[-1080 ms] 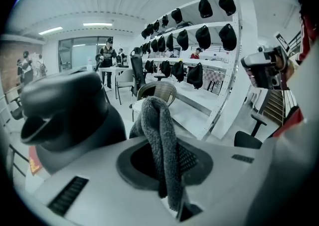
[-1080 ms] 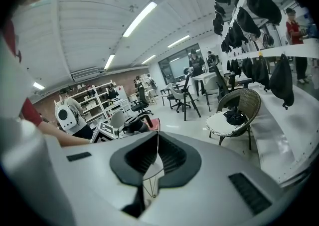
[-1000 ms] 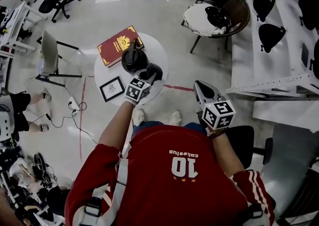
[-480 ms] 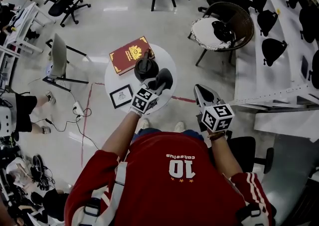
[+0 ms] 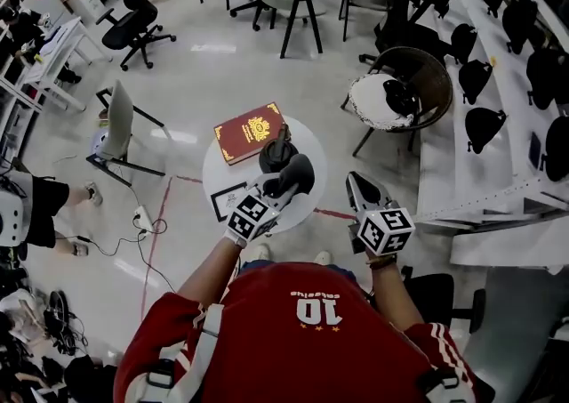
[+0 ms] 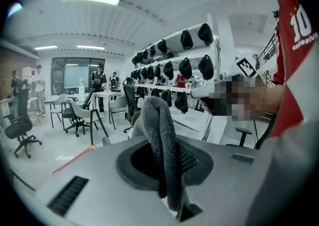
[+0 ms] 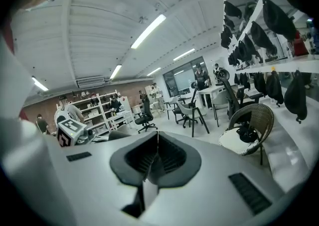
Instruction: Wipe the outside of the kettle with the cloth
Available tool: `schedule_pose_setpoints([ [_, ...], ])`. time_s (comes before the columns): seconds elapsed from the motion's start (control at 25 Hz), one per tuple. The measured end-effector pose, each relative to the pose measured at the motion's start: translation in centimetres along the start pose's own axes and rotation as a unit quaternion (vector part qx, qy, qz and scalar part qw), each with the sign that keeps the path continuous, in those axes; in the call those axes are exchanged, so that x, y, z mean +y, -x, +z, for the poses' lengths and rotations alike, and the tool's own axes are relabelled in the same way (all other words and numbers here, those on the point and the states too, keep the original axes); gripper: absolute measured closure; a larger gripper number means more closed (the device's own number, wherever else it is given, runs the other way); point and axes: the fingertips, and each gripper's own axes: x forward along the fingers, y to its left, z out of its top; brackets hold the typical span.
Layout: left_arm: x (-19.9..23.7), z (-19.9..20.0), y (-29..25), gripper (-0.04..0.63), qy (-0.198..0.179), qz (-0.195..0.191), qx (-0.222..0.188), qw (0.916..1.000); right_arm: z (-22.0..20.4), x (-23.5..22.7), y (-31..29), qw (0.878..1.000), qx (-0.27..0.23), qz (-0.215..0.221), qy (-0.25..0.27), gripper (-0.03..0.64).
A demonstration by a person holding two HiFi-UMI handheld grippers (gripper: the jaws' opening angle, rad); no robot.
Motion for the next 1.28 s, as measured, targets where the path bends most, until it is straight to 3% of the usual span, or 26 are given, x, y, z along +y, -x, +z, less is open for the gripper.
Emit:
schedule_pose_setpoints([
  [0.36, 3.8, 6.4, 8.7, 0.549, -0.008, 0.058, -0.079, 0.9951, 5.6, 3.2, 0.7, 0.998, -0.054, -0.005, 0.039, 0.600],
  [0.6, 6.6, 7.5, 12.9, 0.549, -0.031, 0.110, -0.087, 0.9896, 7.2, 5.9, 0.5, 0.995, -0.073, 0.010, 0.064, 0.600],
  [0.96, 8.7, 9.4, 16.9, 0.549, -0.019, 0.155, -0.124, 0.9800, 8.0, 6.5, 0.8, 0.993, -0.084, -0.026, 0.079, 0.601],
  [1.28, 8.8, 9.4, 18.4, 0.549, -0.015, 0.163, -0.136, 0.9771, 8.3, 7.4, 0.5, 0.992, -0.082, -0.028, 0.091, 0.600],
])
